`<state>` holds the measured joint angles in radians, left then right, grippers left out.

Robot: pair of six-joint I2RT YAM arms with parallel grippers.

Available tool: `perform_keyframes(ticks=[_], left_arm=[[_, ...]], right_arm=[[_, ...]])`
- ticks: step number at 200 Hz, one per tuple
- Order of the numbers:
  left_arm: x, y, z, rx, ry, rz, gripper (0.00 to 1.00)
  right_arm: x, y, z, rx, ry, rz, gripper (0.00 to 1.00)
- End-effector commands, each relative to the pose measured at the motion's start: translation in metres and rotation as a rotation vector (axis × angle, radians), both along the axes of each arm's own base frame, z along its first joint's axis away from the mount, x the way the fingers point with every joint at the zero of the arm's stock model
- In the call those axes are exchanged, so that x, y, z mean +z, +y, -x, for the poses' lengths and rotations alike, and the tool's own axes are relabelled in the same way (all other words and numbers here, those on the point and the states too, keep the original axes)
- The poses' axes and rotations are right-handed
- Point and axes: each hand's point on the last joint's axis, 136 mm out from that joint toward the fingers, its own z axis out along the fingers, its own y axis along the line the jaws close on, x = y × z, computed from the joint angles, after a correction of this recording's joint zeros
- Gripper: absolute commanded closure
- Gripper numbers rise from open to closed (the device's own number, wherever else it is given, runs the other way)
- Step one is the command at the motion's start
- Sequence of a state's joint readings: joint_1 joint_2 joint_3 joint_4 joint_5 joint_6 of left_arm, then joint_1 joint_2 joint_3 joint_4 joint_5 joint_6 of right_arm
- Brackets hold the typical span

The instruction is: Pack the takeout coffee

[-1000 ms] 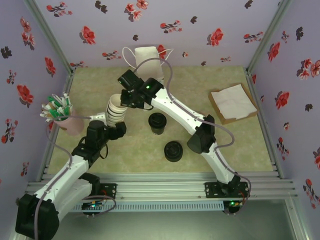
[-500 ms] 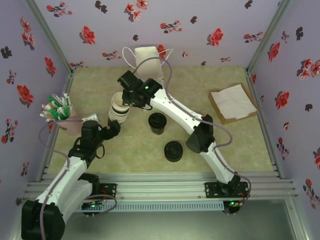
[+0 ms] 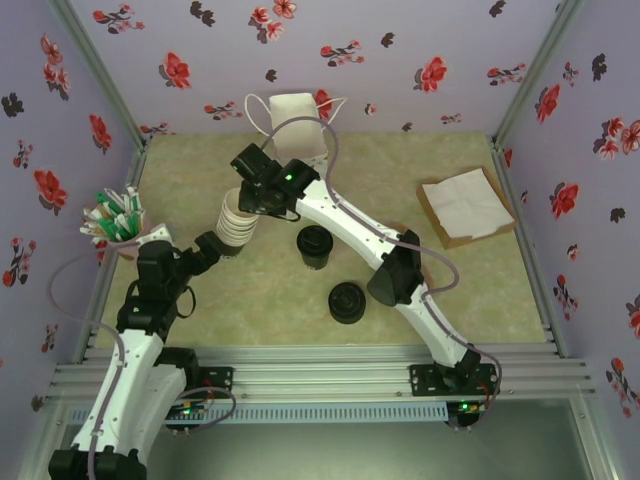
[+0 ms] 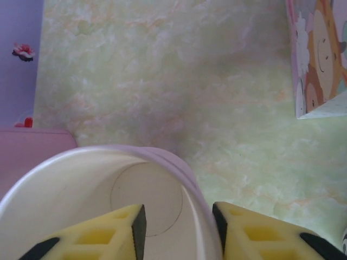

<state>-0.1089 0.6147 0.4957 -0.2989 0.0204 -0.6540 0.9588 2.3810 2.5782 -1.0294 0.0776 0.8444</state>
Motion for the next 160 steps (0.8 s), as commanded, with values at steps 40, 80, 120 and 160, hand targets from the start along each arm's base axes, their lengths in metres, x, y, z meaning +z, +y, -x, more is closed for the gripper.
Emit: perform_keyframes(ticks=[40, 80, 120, 160], left_arm=[[0.014, 0.001, 0.005, 0.001, 0.004, 0.043, 0.01], [0.019, 0.004, 0.006, 0.003, 0.003, 0.033, 0.01], [0.02, 0.006, 0.006, 0.012, 0.004, 0.032, 0.01], [0.02, 0.008, 0.006, 0.018, 0.009, 0.031, 0.01]], right_arm=[[0.009, 0.014, 0.005, 0.032, -0.008, -0.043, 0.53], [0.021, 0.019, 0.009, 0.051, -0.021, -0.073, 0.5], [0.027, 0.025, 0.012, 0.068, -0.023, -0.103, 0.48], [0.032, 0.028, 0.013, 0.079, -0.023, -0.123, 0.47]])
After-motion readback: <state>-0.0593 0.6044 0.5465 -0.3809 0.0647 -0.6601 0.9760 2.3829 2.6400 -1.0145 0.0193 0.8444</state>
